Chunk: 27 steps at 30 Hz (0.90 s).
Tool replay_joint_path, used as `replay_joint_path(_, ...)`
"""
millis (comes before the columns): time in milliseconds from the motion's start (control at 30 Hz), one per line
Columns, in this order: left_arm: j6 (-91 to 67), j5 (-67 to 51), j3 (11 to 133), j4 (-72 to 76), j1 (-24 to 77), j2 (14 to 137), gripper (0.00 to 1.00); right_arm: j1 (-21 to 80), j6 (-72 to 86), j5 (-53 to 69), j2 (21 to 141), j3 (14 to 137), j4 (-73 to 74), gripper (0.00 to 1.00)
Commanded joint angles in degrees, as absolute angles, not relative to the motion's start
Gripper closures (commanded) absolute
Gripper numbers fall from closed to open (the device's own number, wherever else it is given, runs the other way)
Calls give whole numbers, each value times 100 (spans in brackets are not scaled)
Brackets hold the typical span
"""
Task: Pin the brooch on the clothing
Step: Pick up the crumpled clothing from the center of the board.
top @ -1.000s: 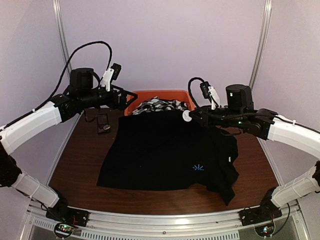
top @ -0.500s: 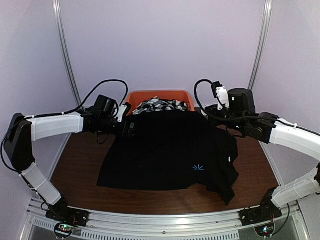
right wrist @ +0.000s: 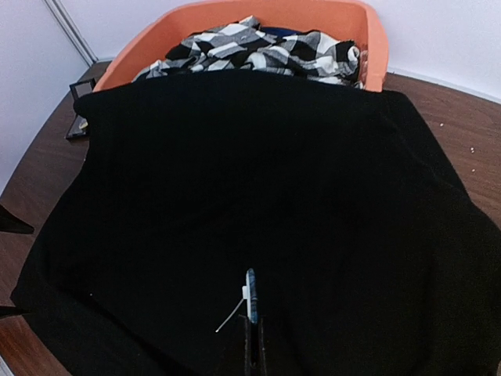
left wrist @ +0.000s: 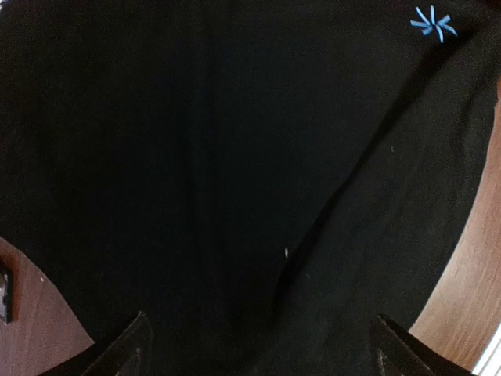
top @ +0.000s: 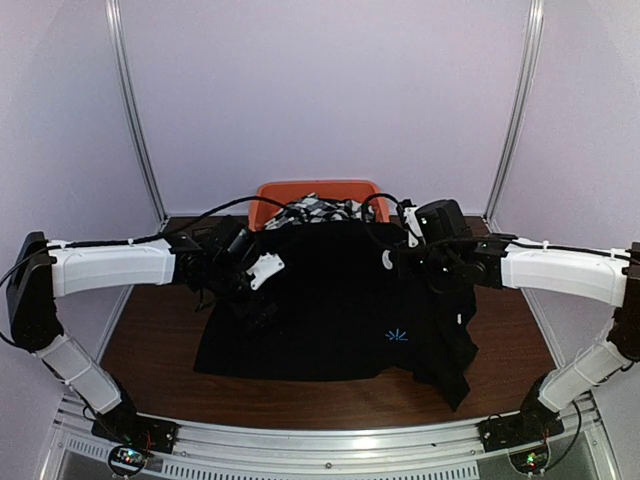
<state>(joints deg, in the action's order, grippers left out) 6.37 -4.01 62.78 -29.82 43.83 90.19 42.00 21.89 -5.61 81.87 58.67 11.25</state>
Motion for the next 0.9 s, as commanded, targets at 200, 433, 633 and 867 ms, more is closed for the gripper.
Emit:
replay_joint_path(200, 700, -915, 5135, -2917, 3756, 8536, 2, 4394, 2468, -279, 8617, 6562, 1525, 100)
replay_joint_path(433, 678, -874, 5291, -2918, 3594, 9002, 14, 4814, 3036, -80, 8990, 6575, 1195, 100)
replay_joint_path(633, 729, -1091, 5113, -2755, 3560, 9022, 27, 5195, 3121, -59, 9533, 6870, 1379, 100)
replay_joint_path(867, 778, -1316, 5176, -2777, 3560, 9349, 35, 5326, 3184, 157, 9729, 7058, 1338, 100)
